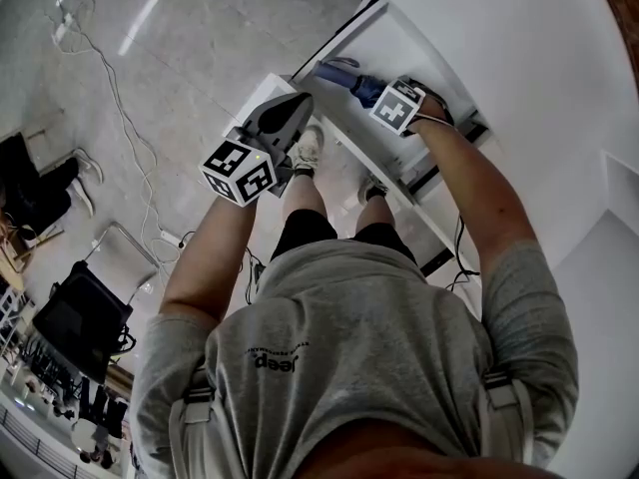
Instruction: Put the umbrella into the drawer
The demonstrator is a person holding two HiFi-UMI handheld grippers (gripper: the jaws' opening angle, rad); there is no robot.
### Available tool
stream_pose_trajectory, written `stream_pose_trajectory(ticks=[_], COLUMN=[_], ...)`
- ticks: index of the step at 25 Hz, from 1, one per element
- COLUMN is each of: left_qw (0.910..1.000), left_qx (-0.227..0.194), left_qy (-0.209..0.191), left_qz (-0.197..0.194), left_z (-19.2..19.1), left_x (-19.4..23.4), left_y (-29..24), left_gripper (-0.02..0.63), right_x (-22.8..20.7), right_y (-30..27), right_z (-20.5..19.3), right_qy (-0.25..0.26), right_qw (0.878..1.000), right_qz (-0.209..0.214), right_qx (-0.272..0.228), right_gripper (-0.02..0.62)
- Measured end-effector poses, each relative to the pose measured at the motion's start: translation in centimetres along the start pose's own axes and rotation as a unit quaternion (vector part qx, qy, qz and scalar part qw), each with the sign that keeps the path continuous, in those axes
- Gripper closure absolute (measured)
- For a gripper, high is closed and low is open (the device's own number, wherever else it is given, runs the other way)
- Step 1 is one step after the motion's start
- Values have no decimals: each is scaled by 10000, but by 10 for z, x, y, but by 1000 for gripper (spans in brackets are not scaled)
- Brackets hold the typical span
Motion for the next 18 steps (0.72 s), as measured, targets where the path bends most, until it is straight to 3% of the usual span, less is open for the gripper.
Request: stream_pose_trajectory(ticks=[18], left_qw=[9999], left_qx=[28], left_qy=[99], left_qz=[-16], left_z=[-5], left_x=[5], left_y=[9], left_gripper=[588], right_x=[8], right_y=[-32], right_z=[1], right_qy=[334], right_qw=[9979], right_qz=[-94], right_qx=[545], right_gripper=[337])
Point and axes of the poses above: the fingertips, and each gripper's own axes: y backward along the fingers, x to its left, z out of its top, the point moved 8 cm from there along y, backward along the fingers, and after that the axes turned 9 degrees about -x, right-handed, at the moved point
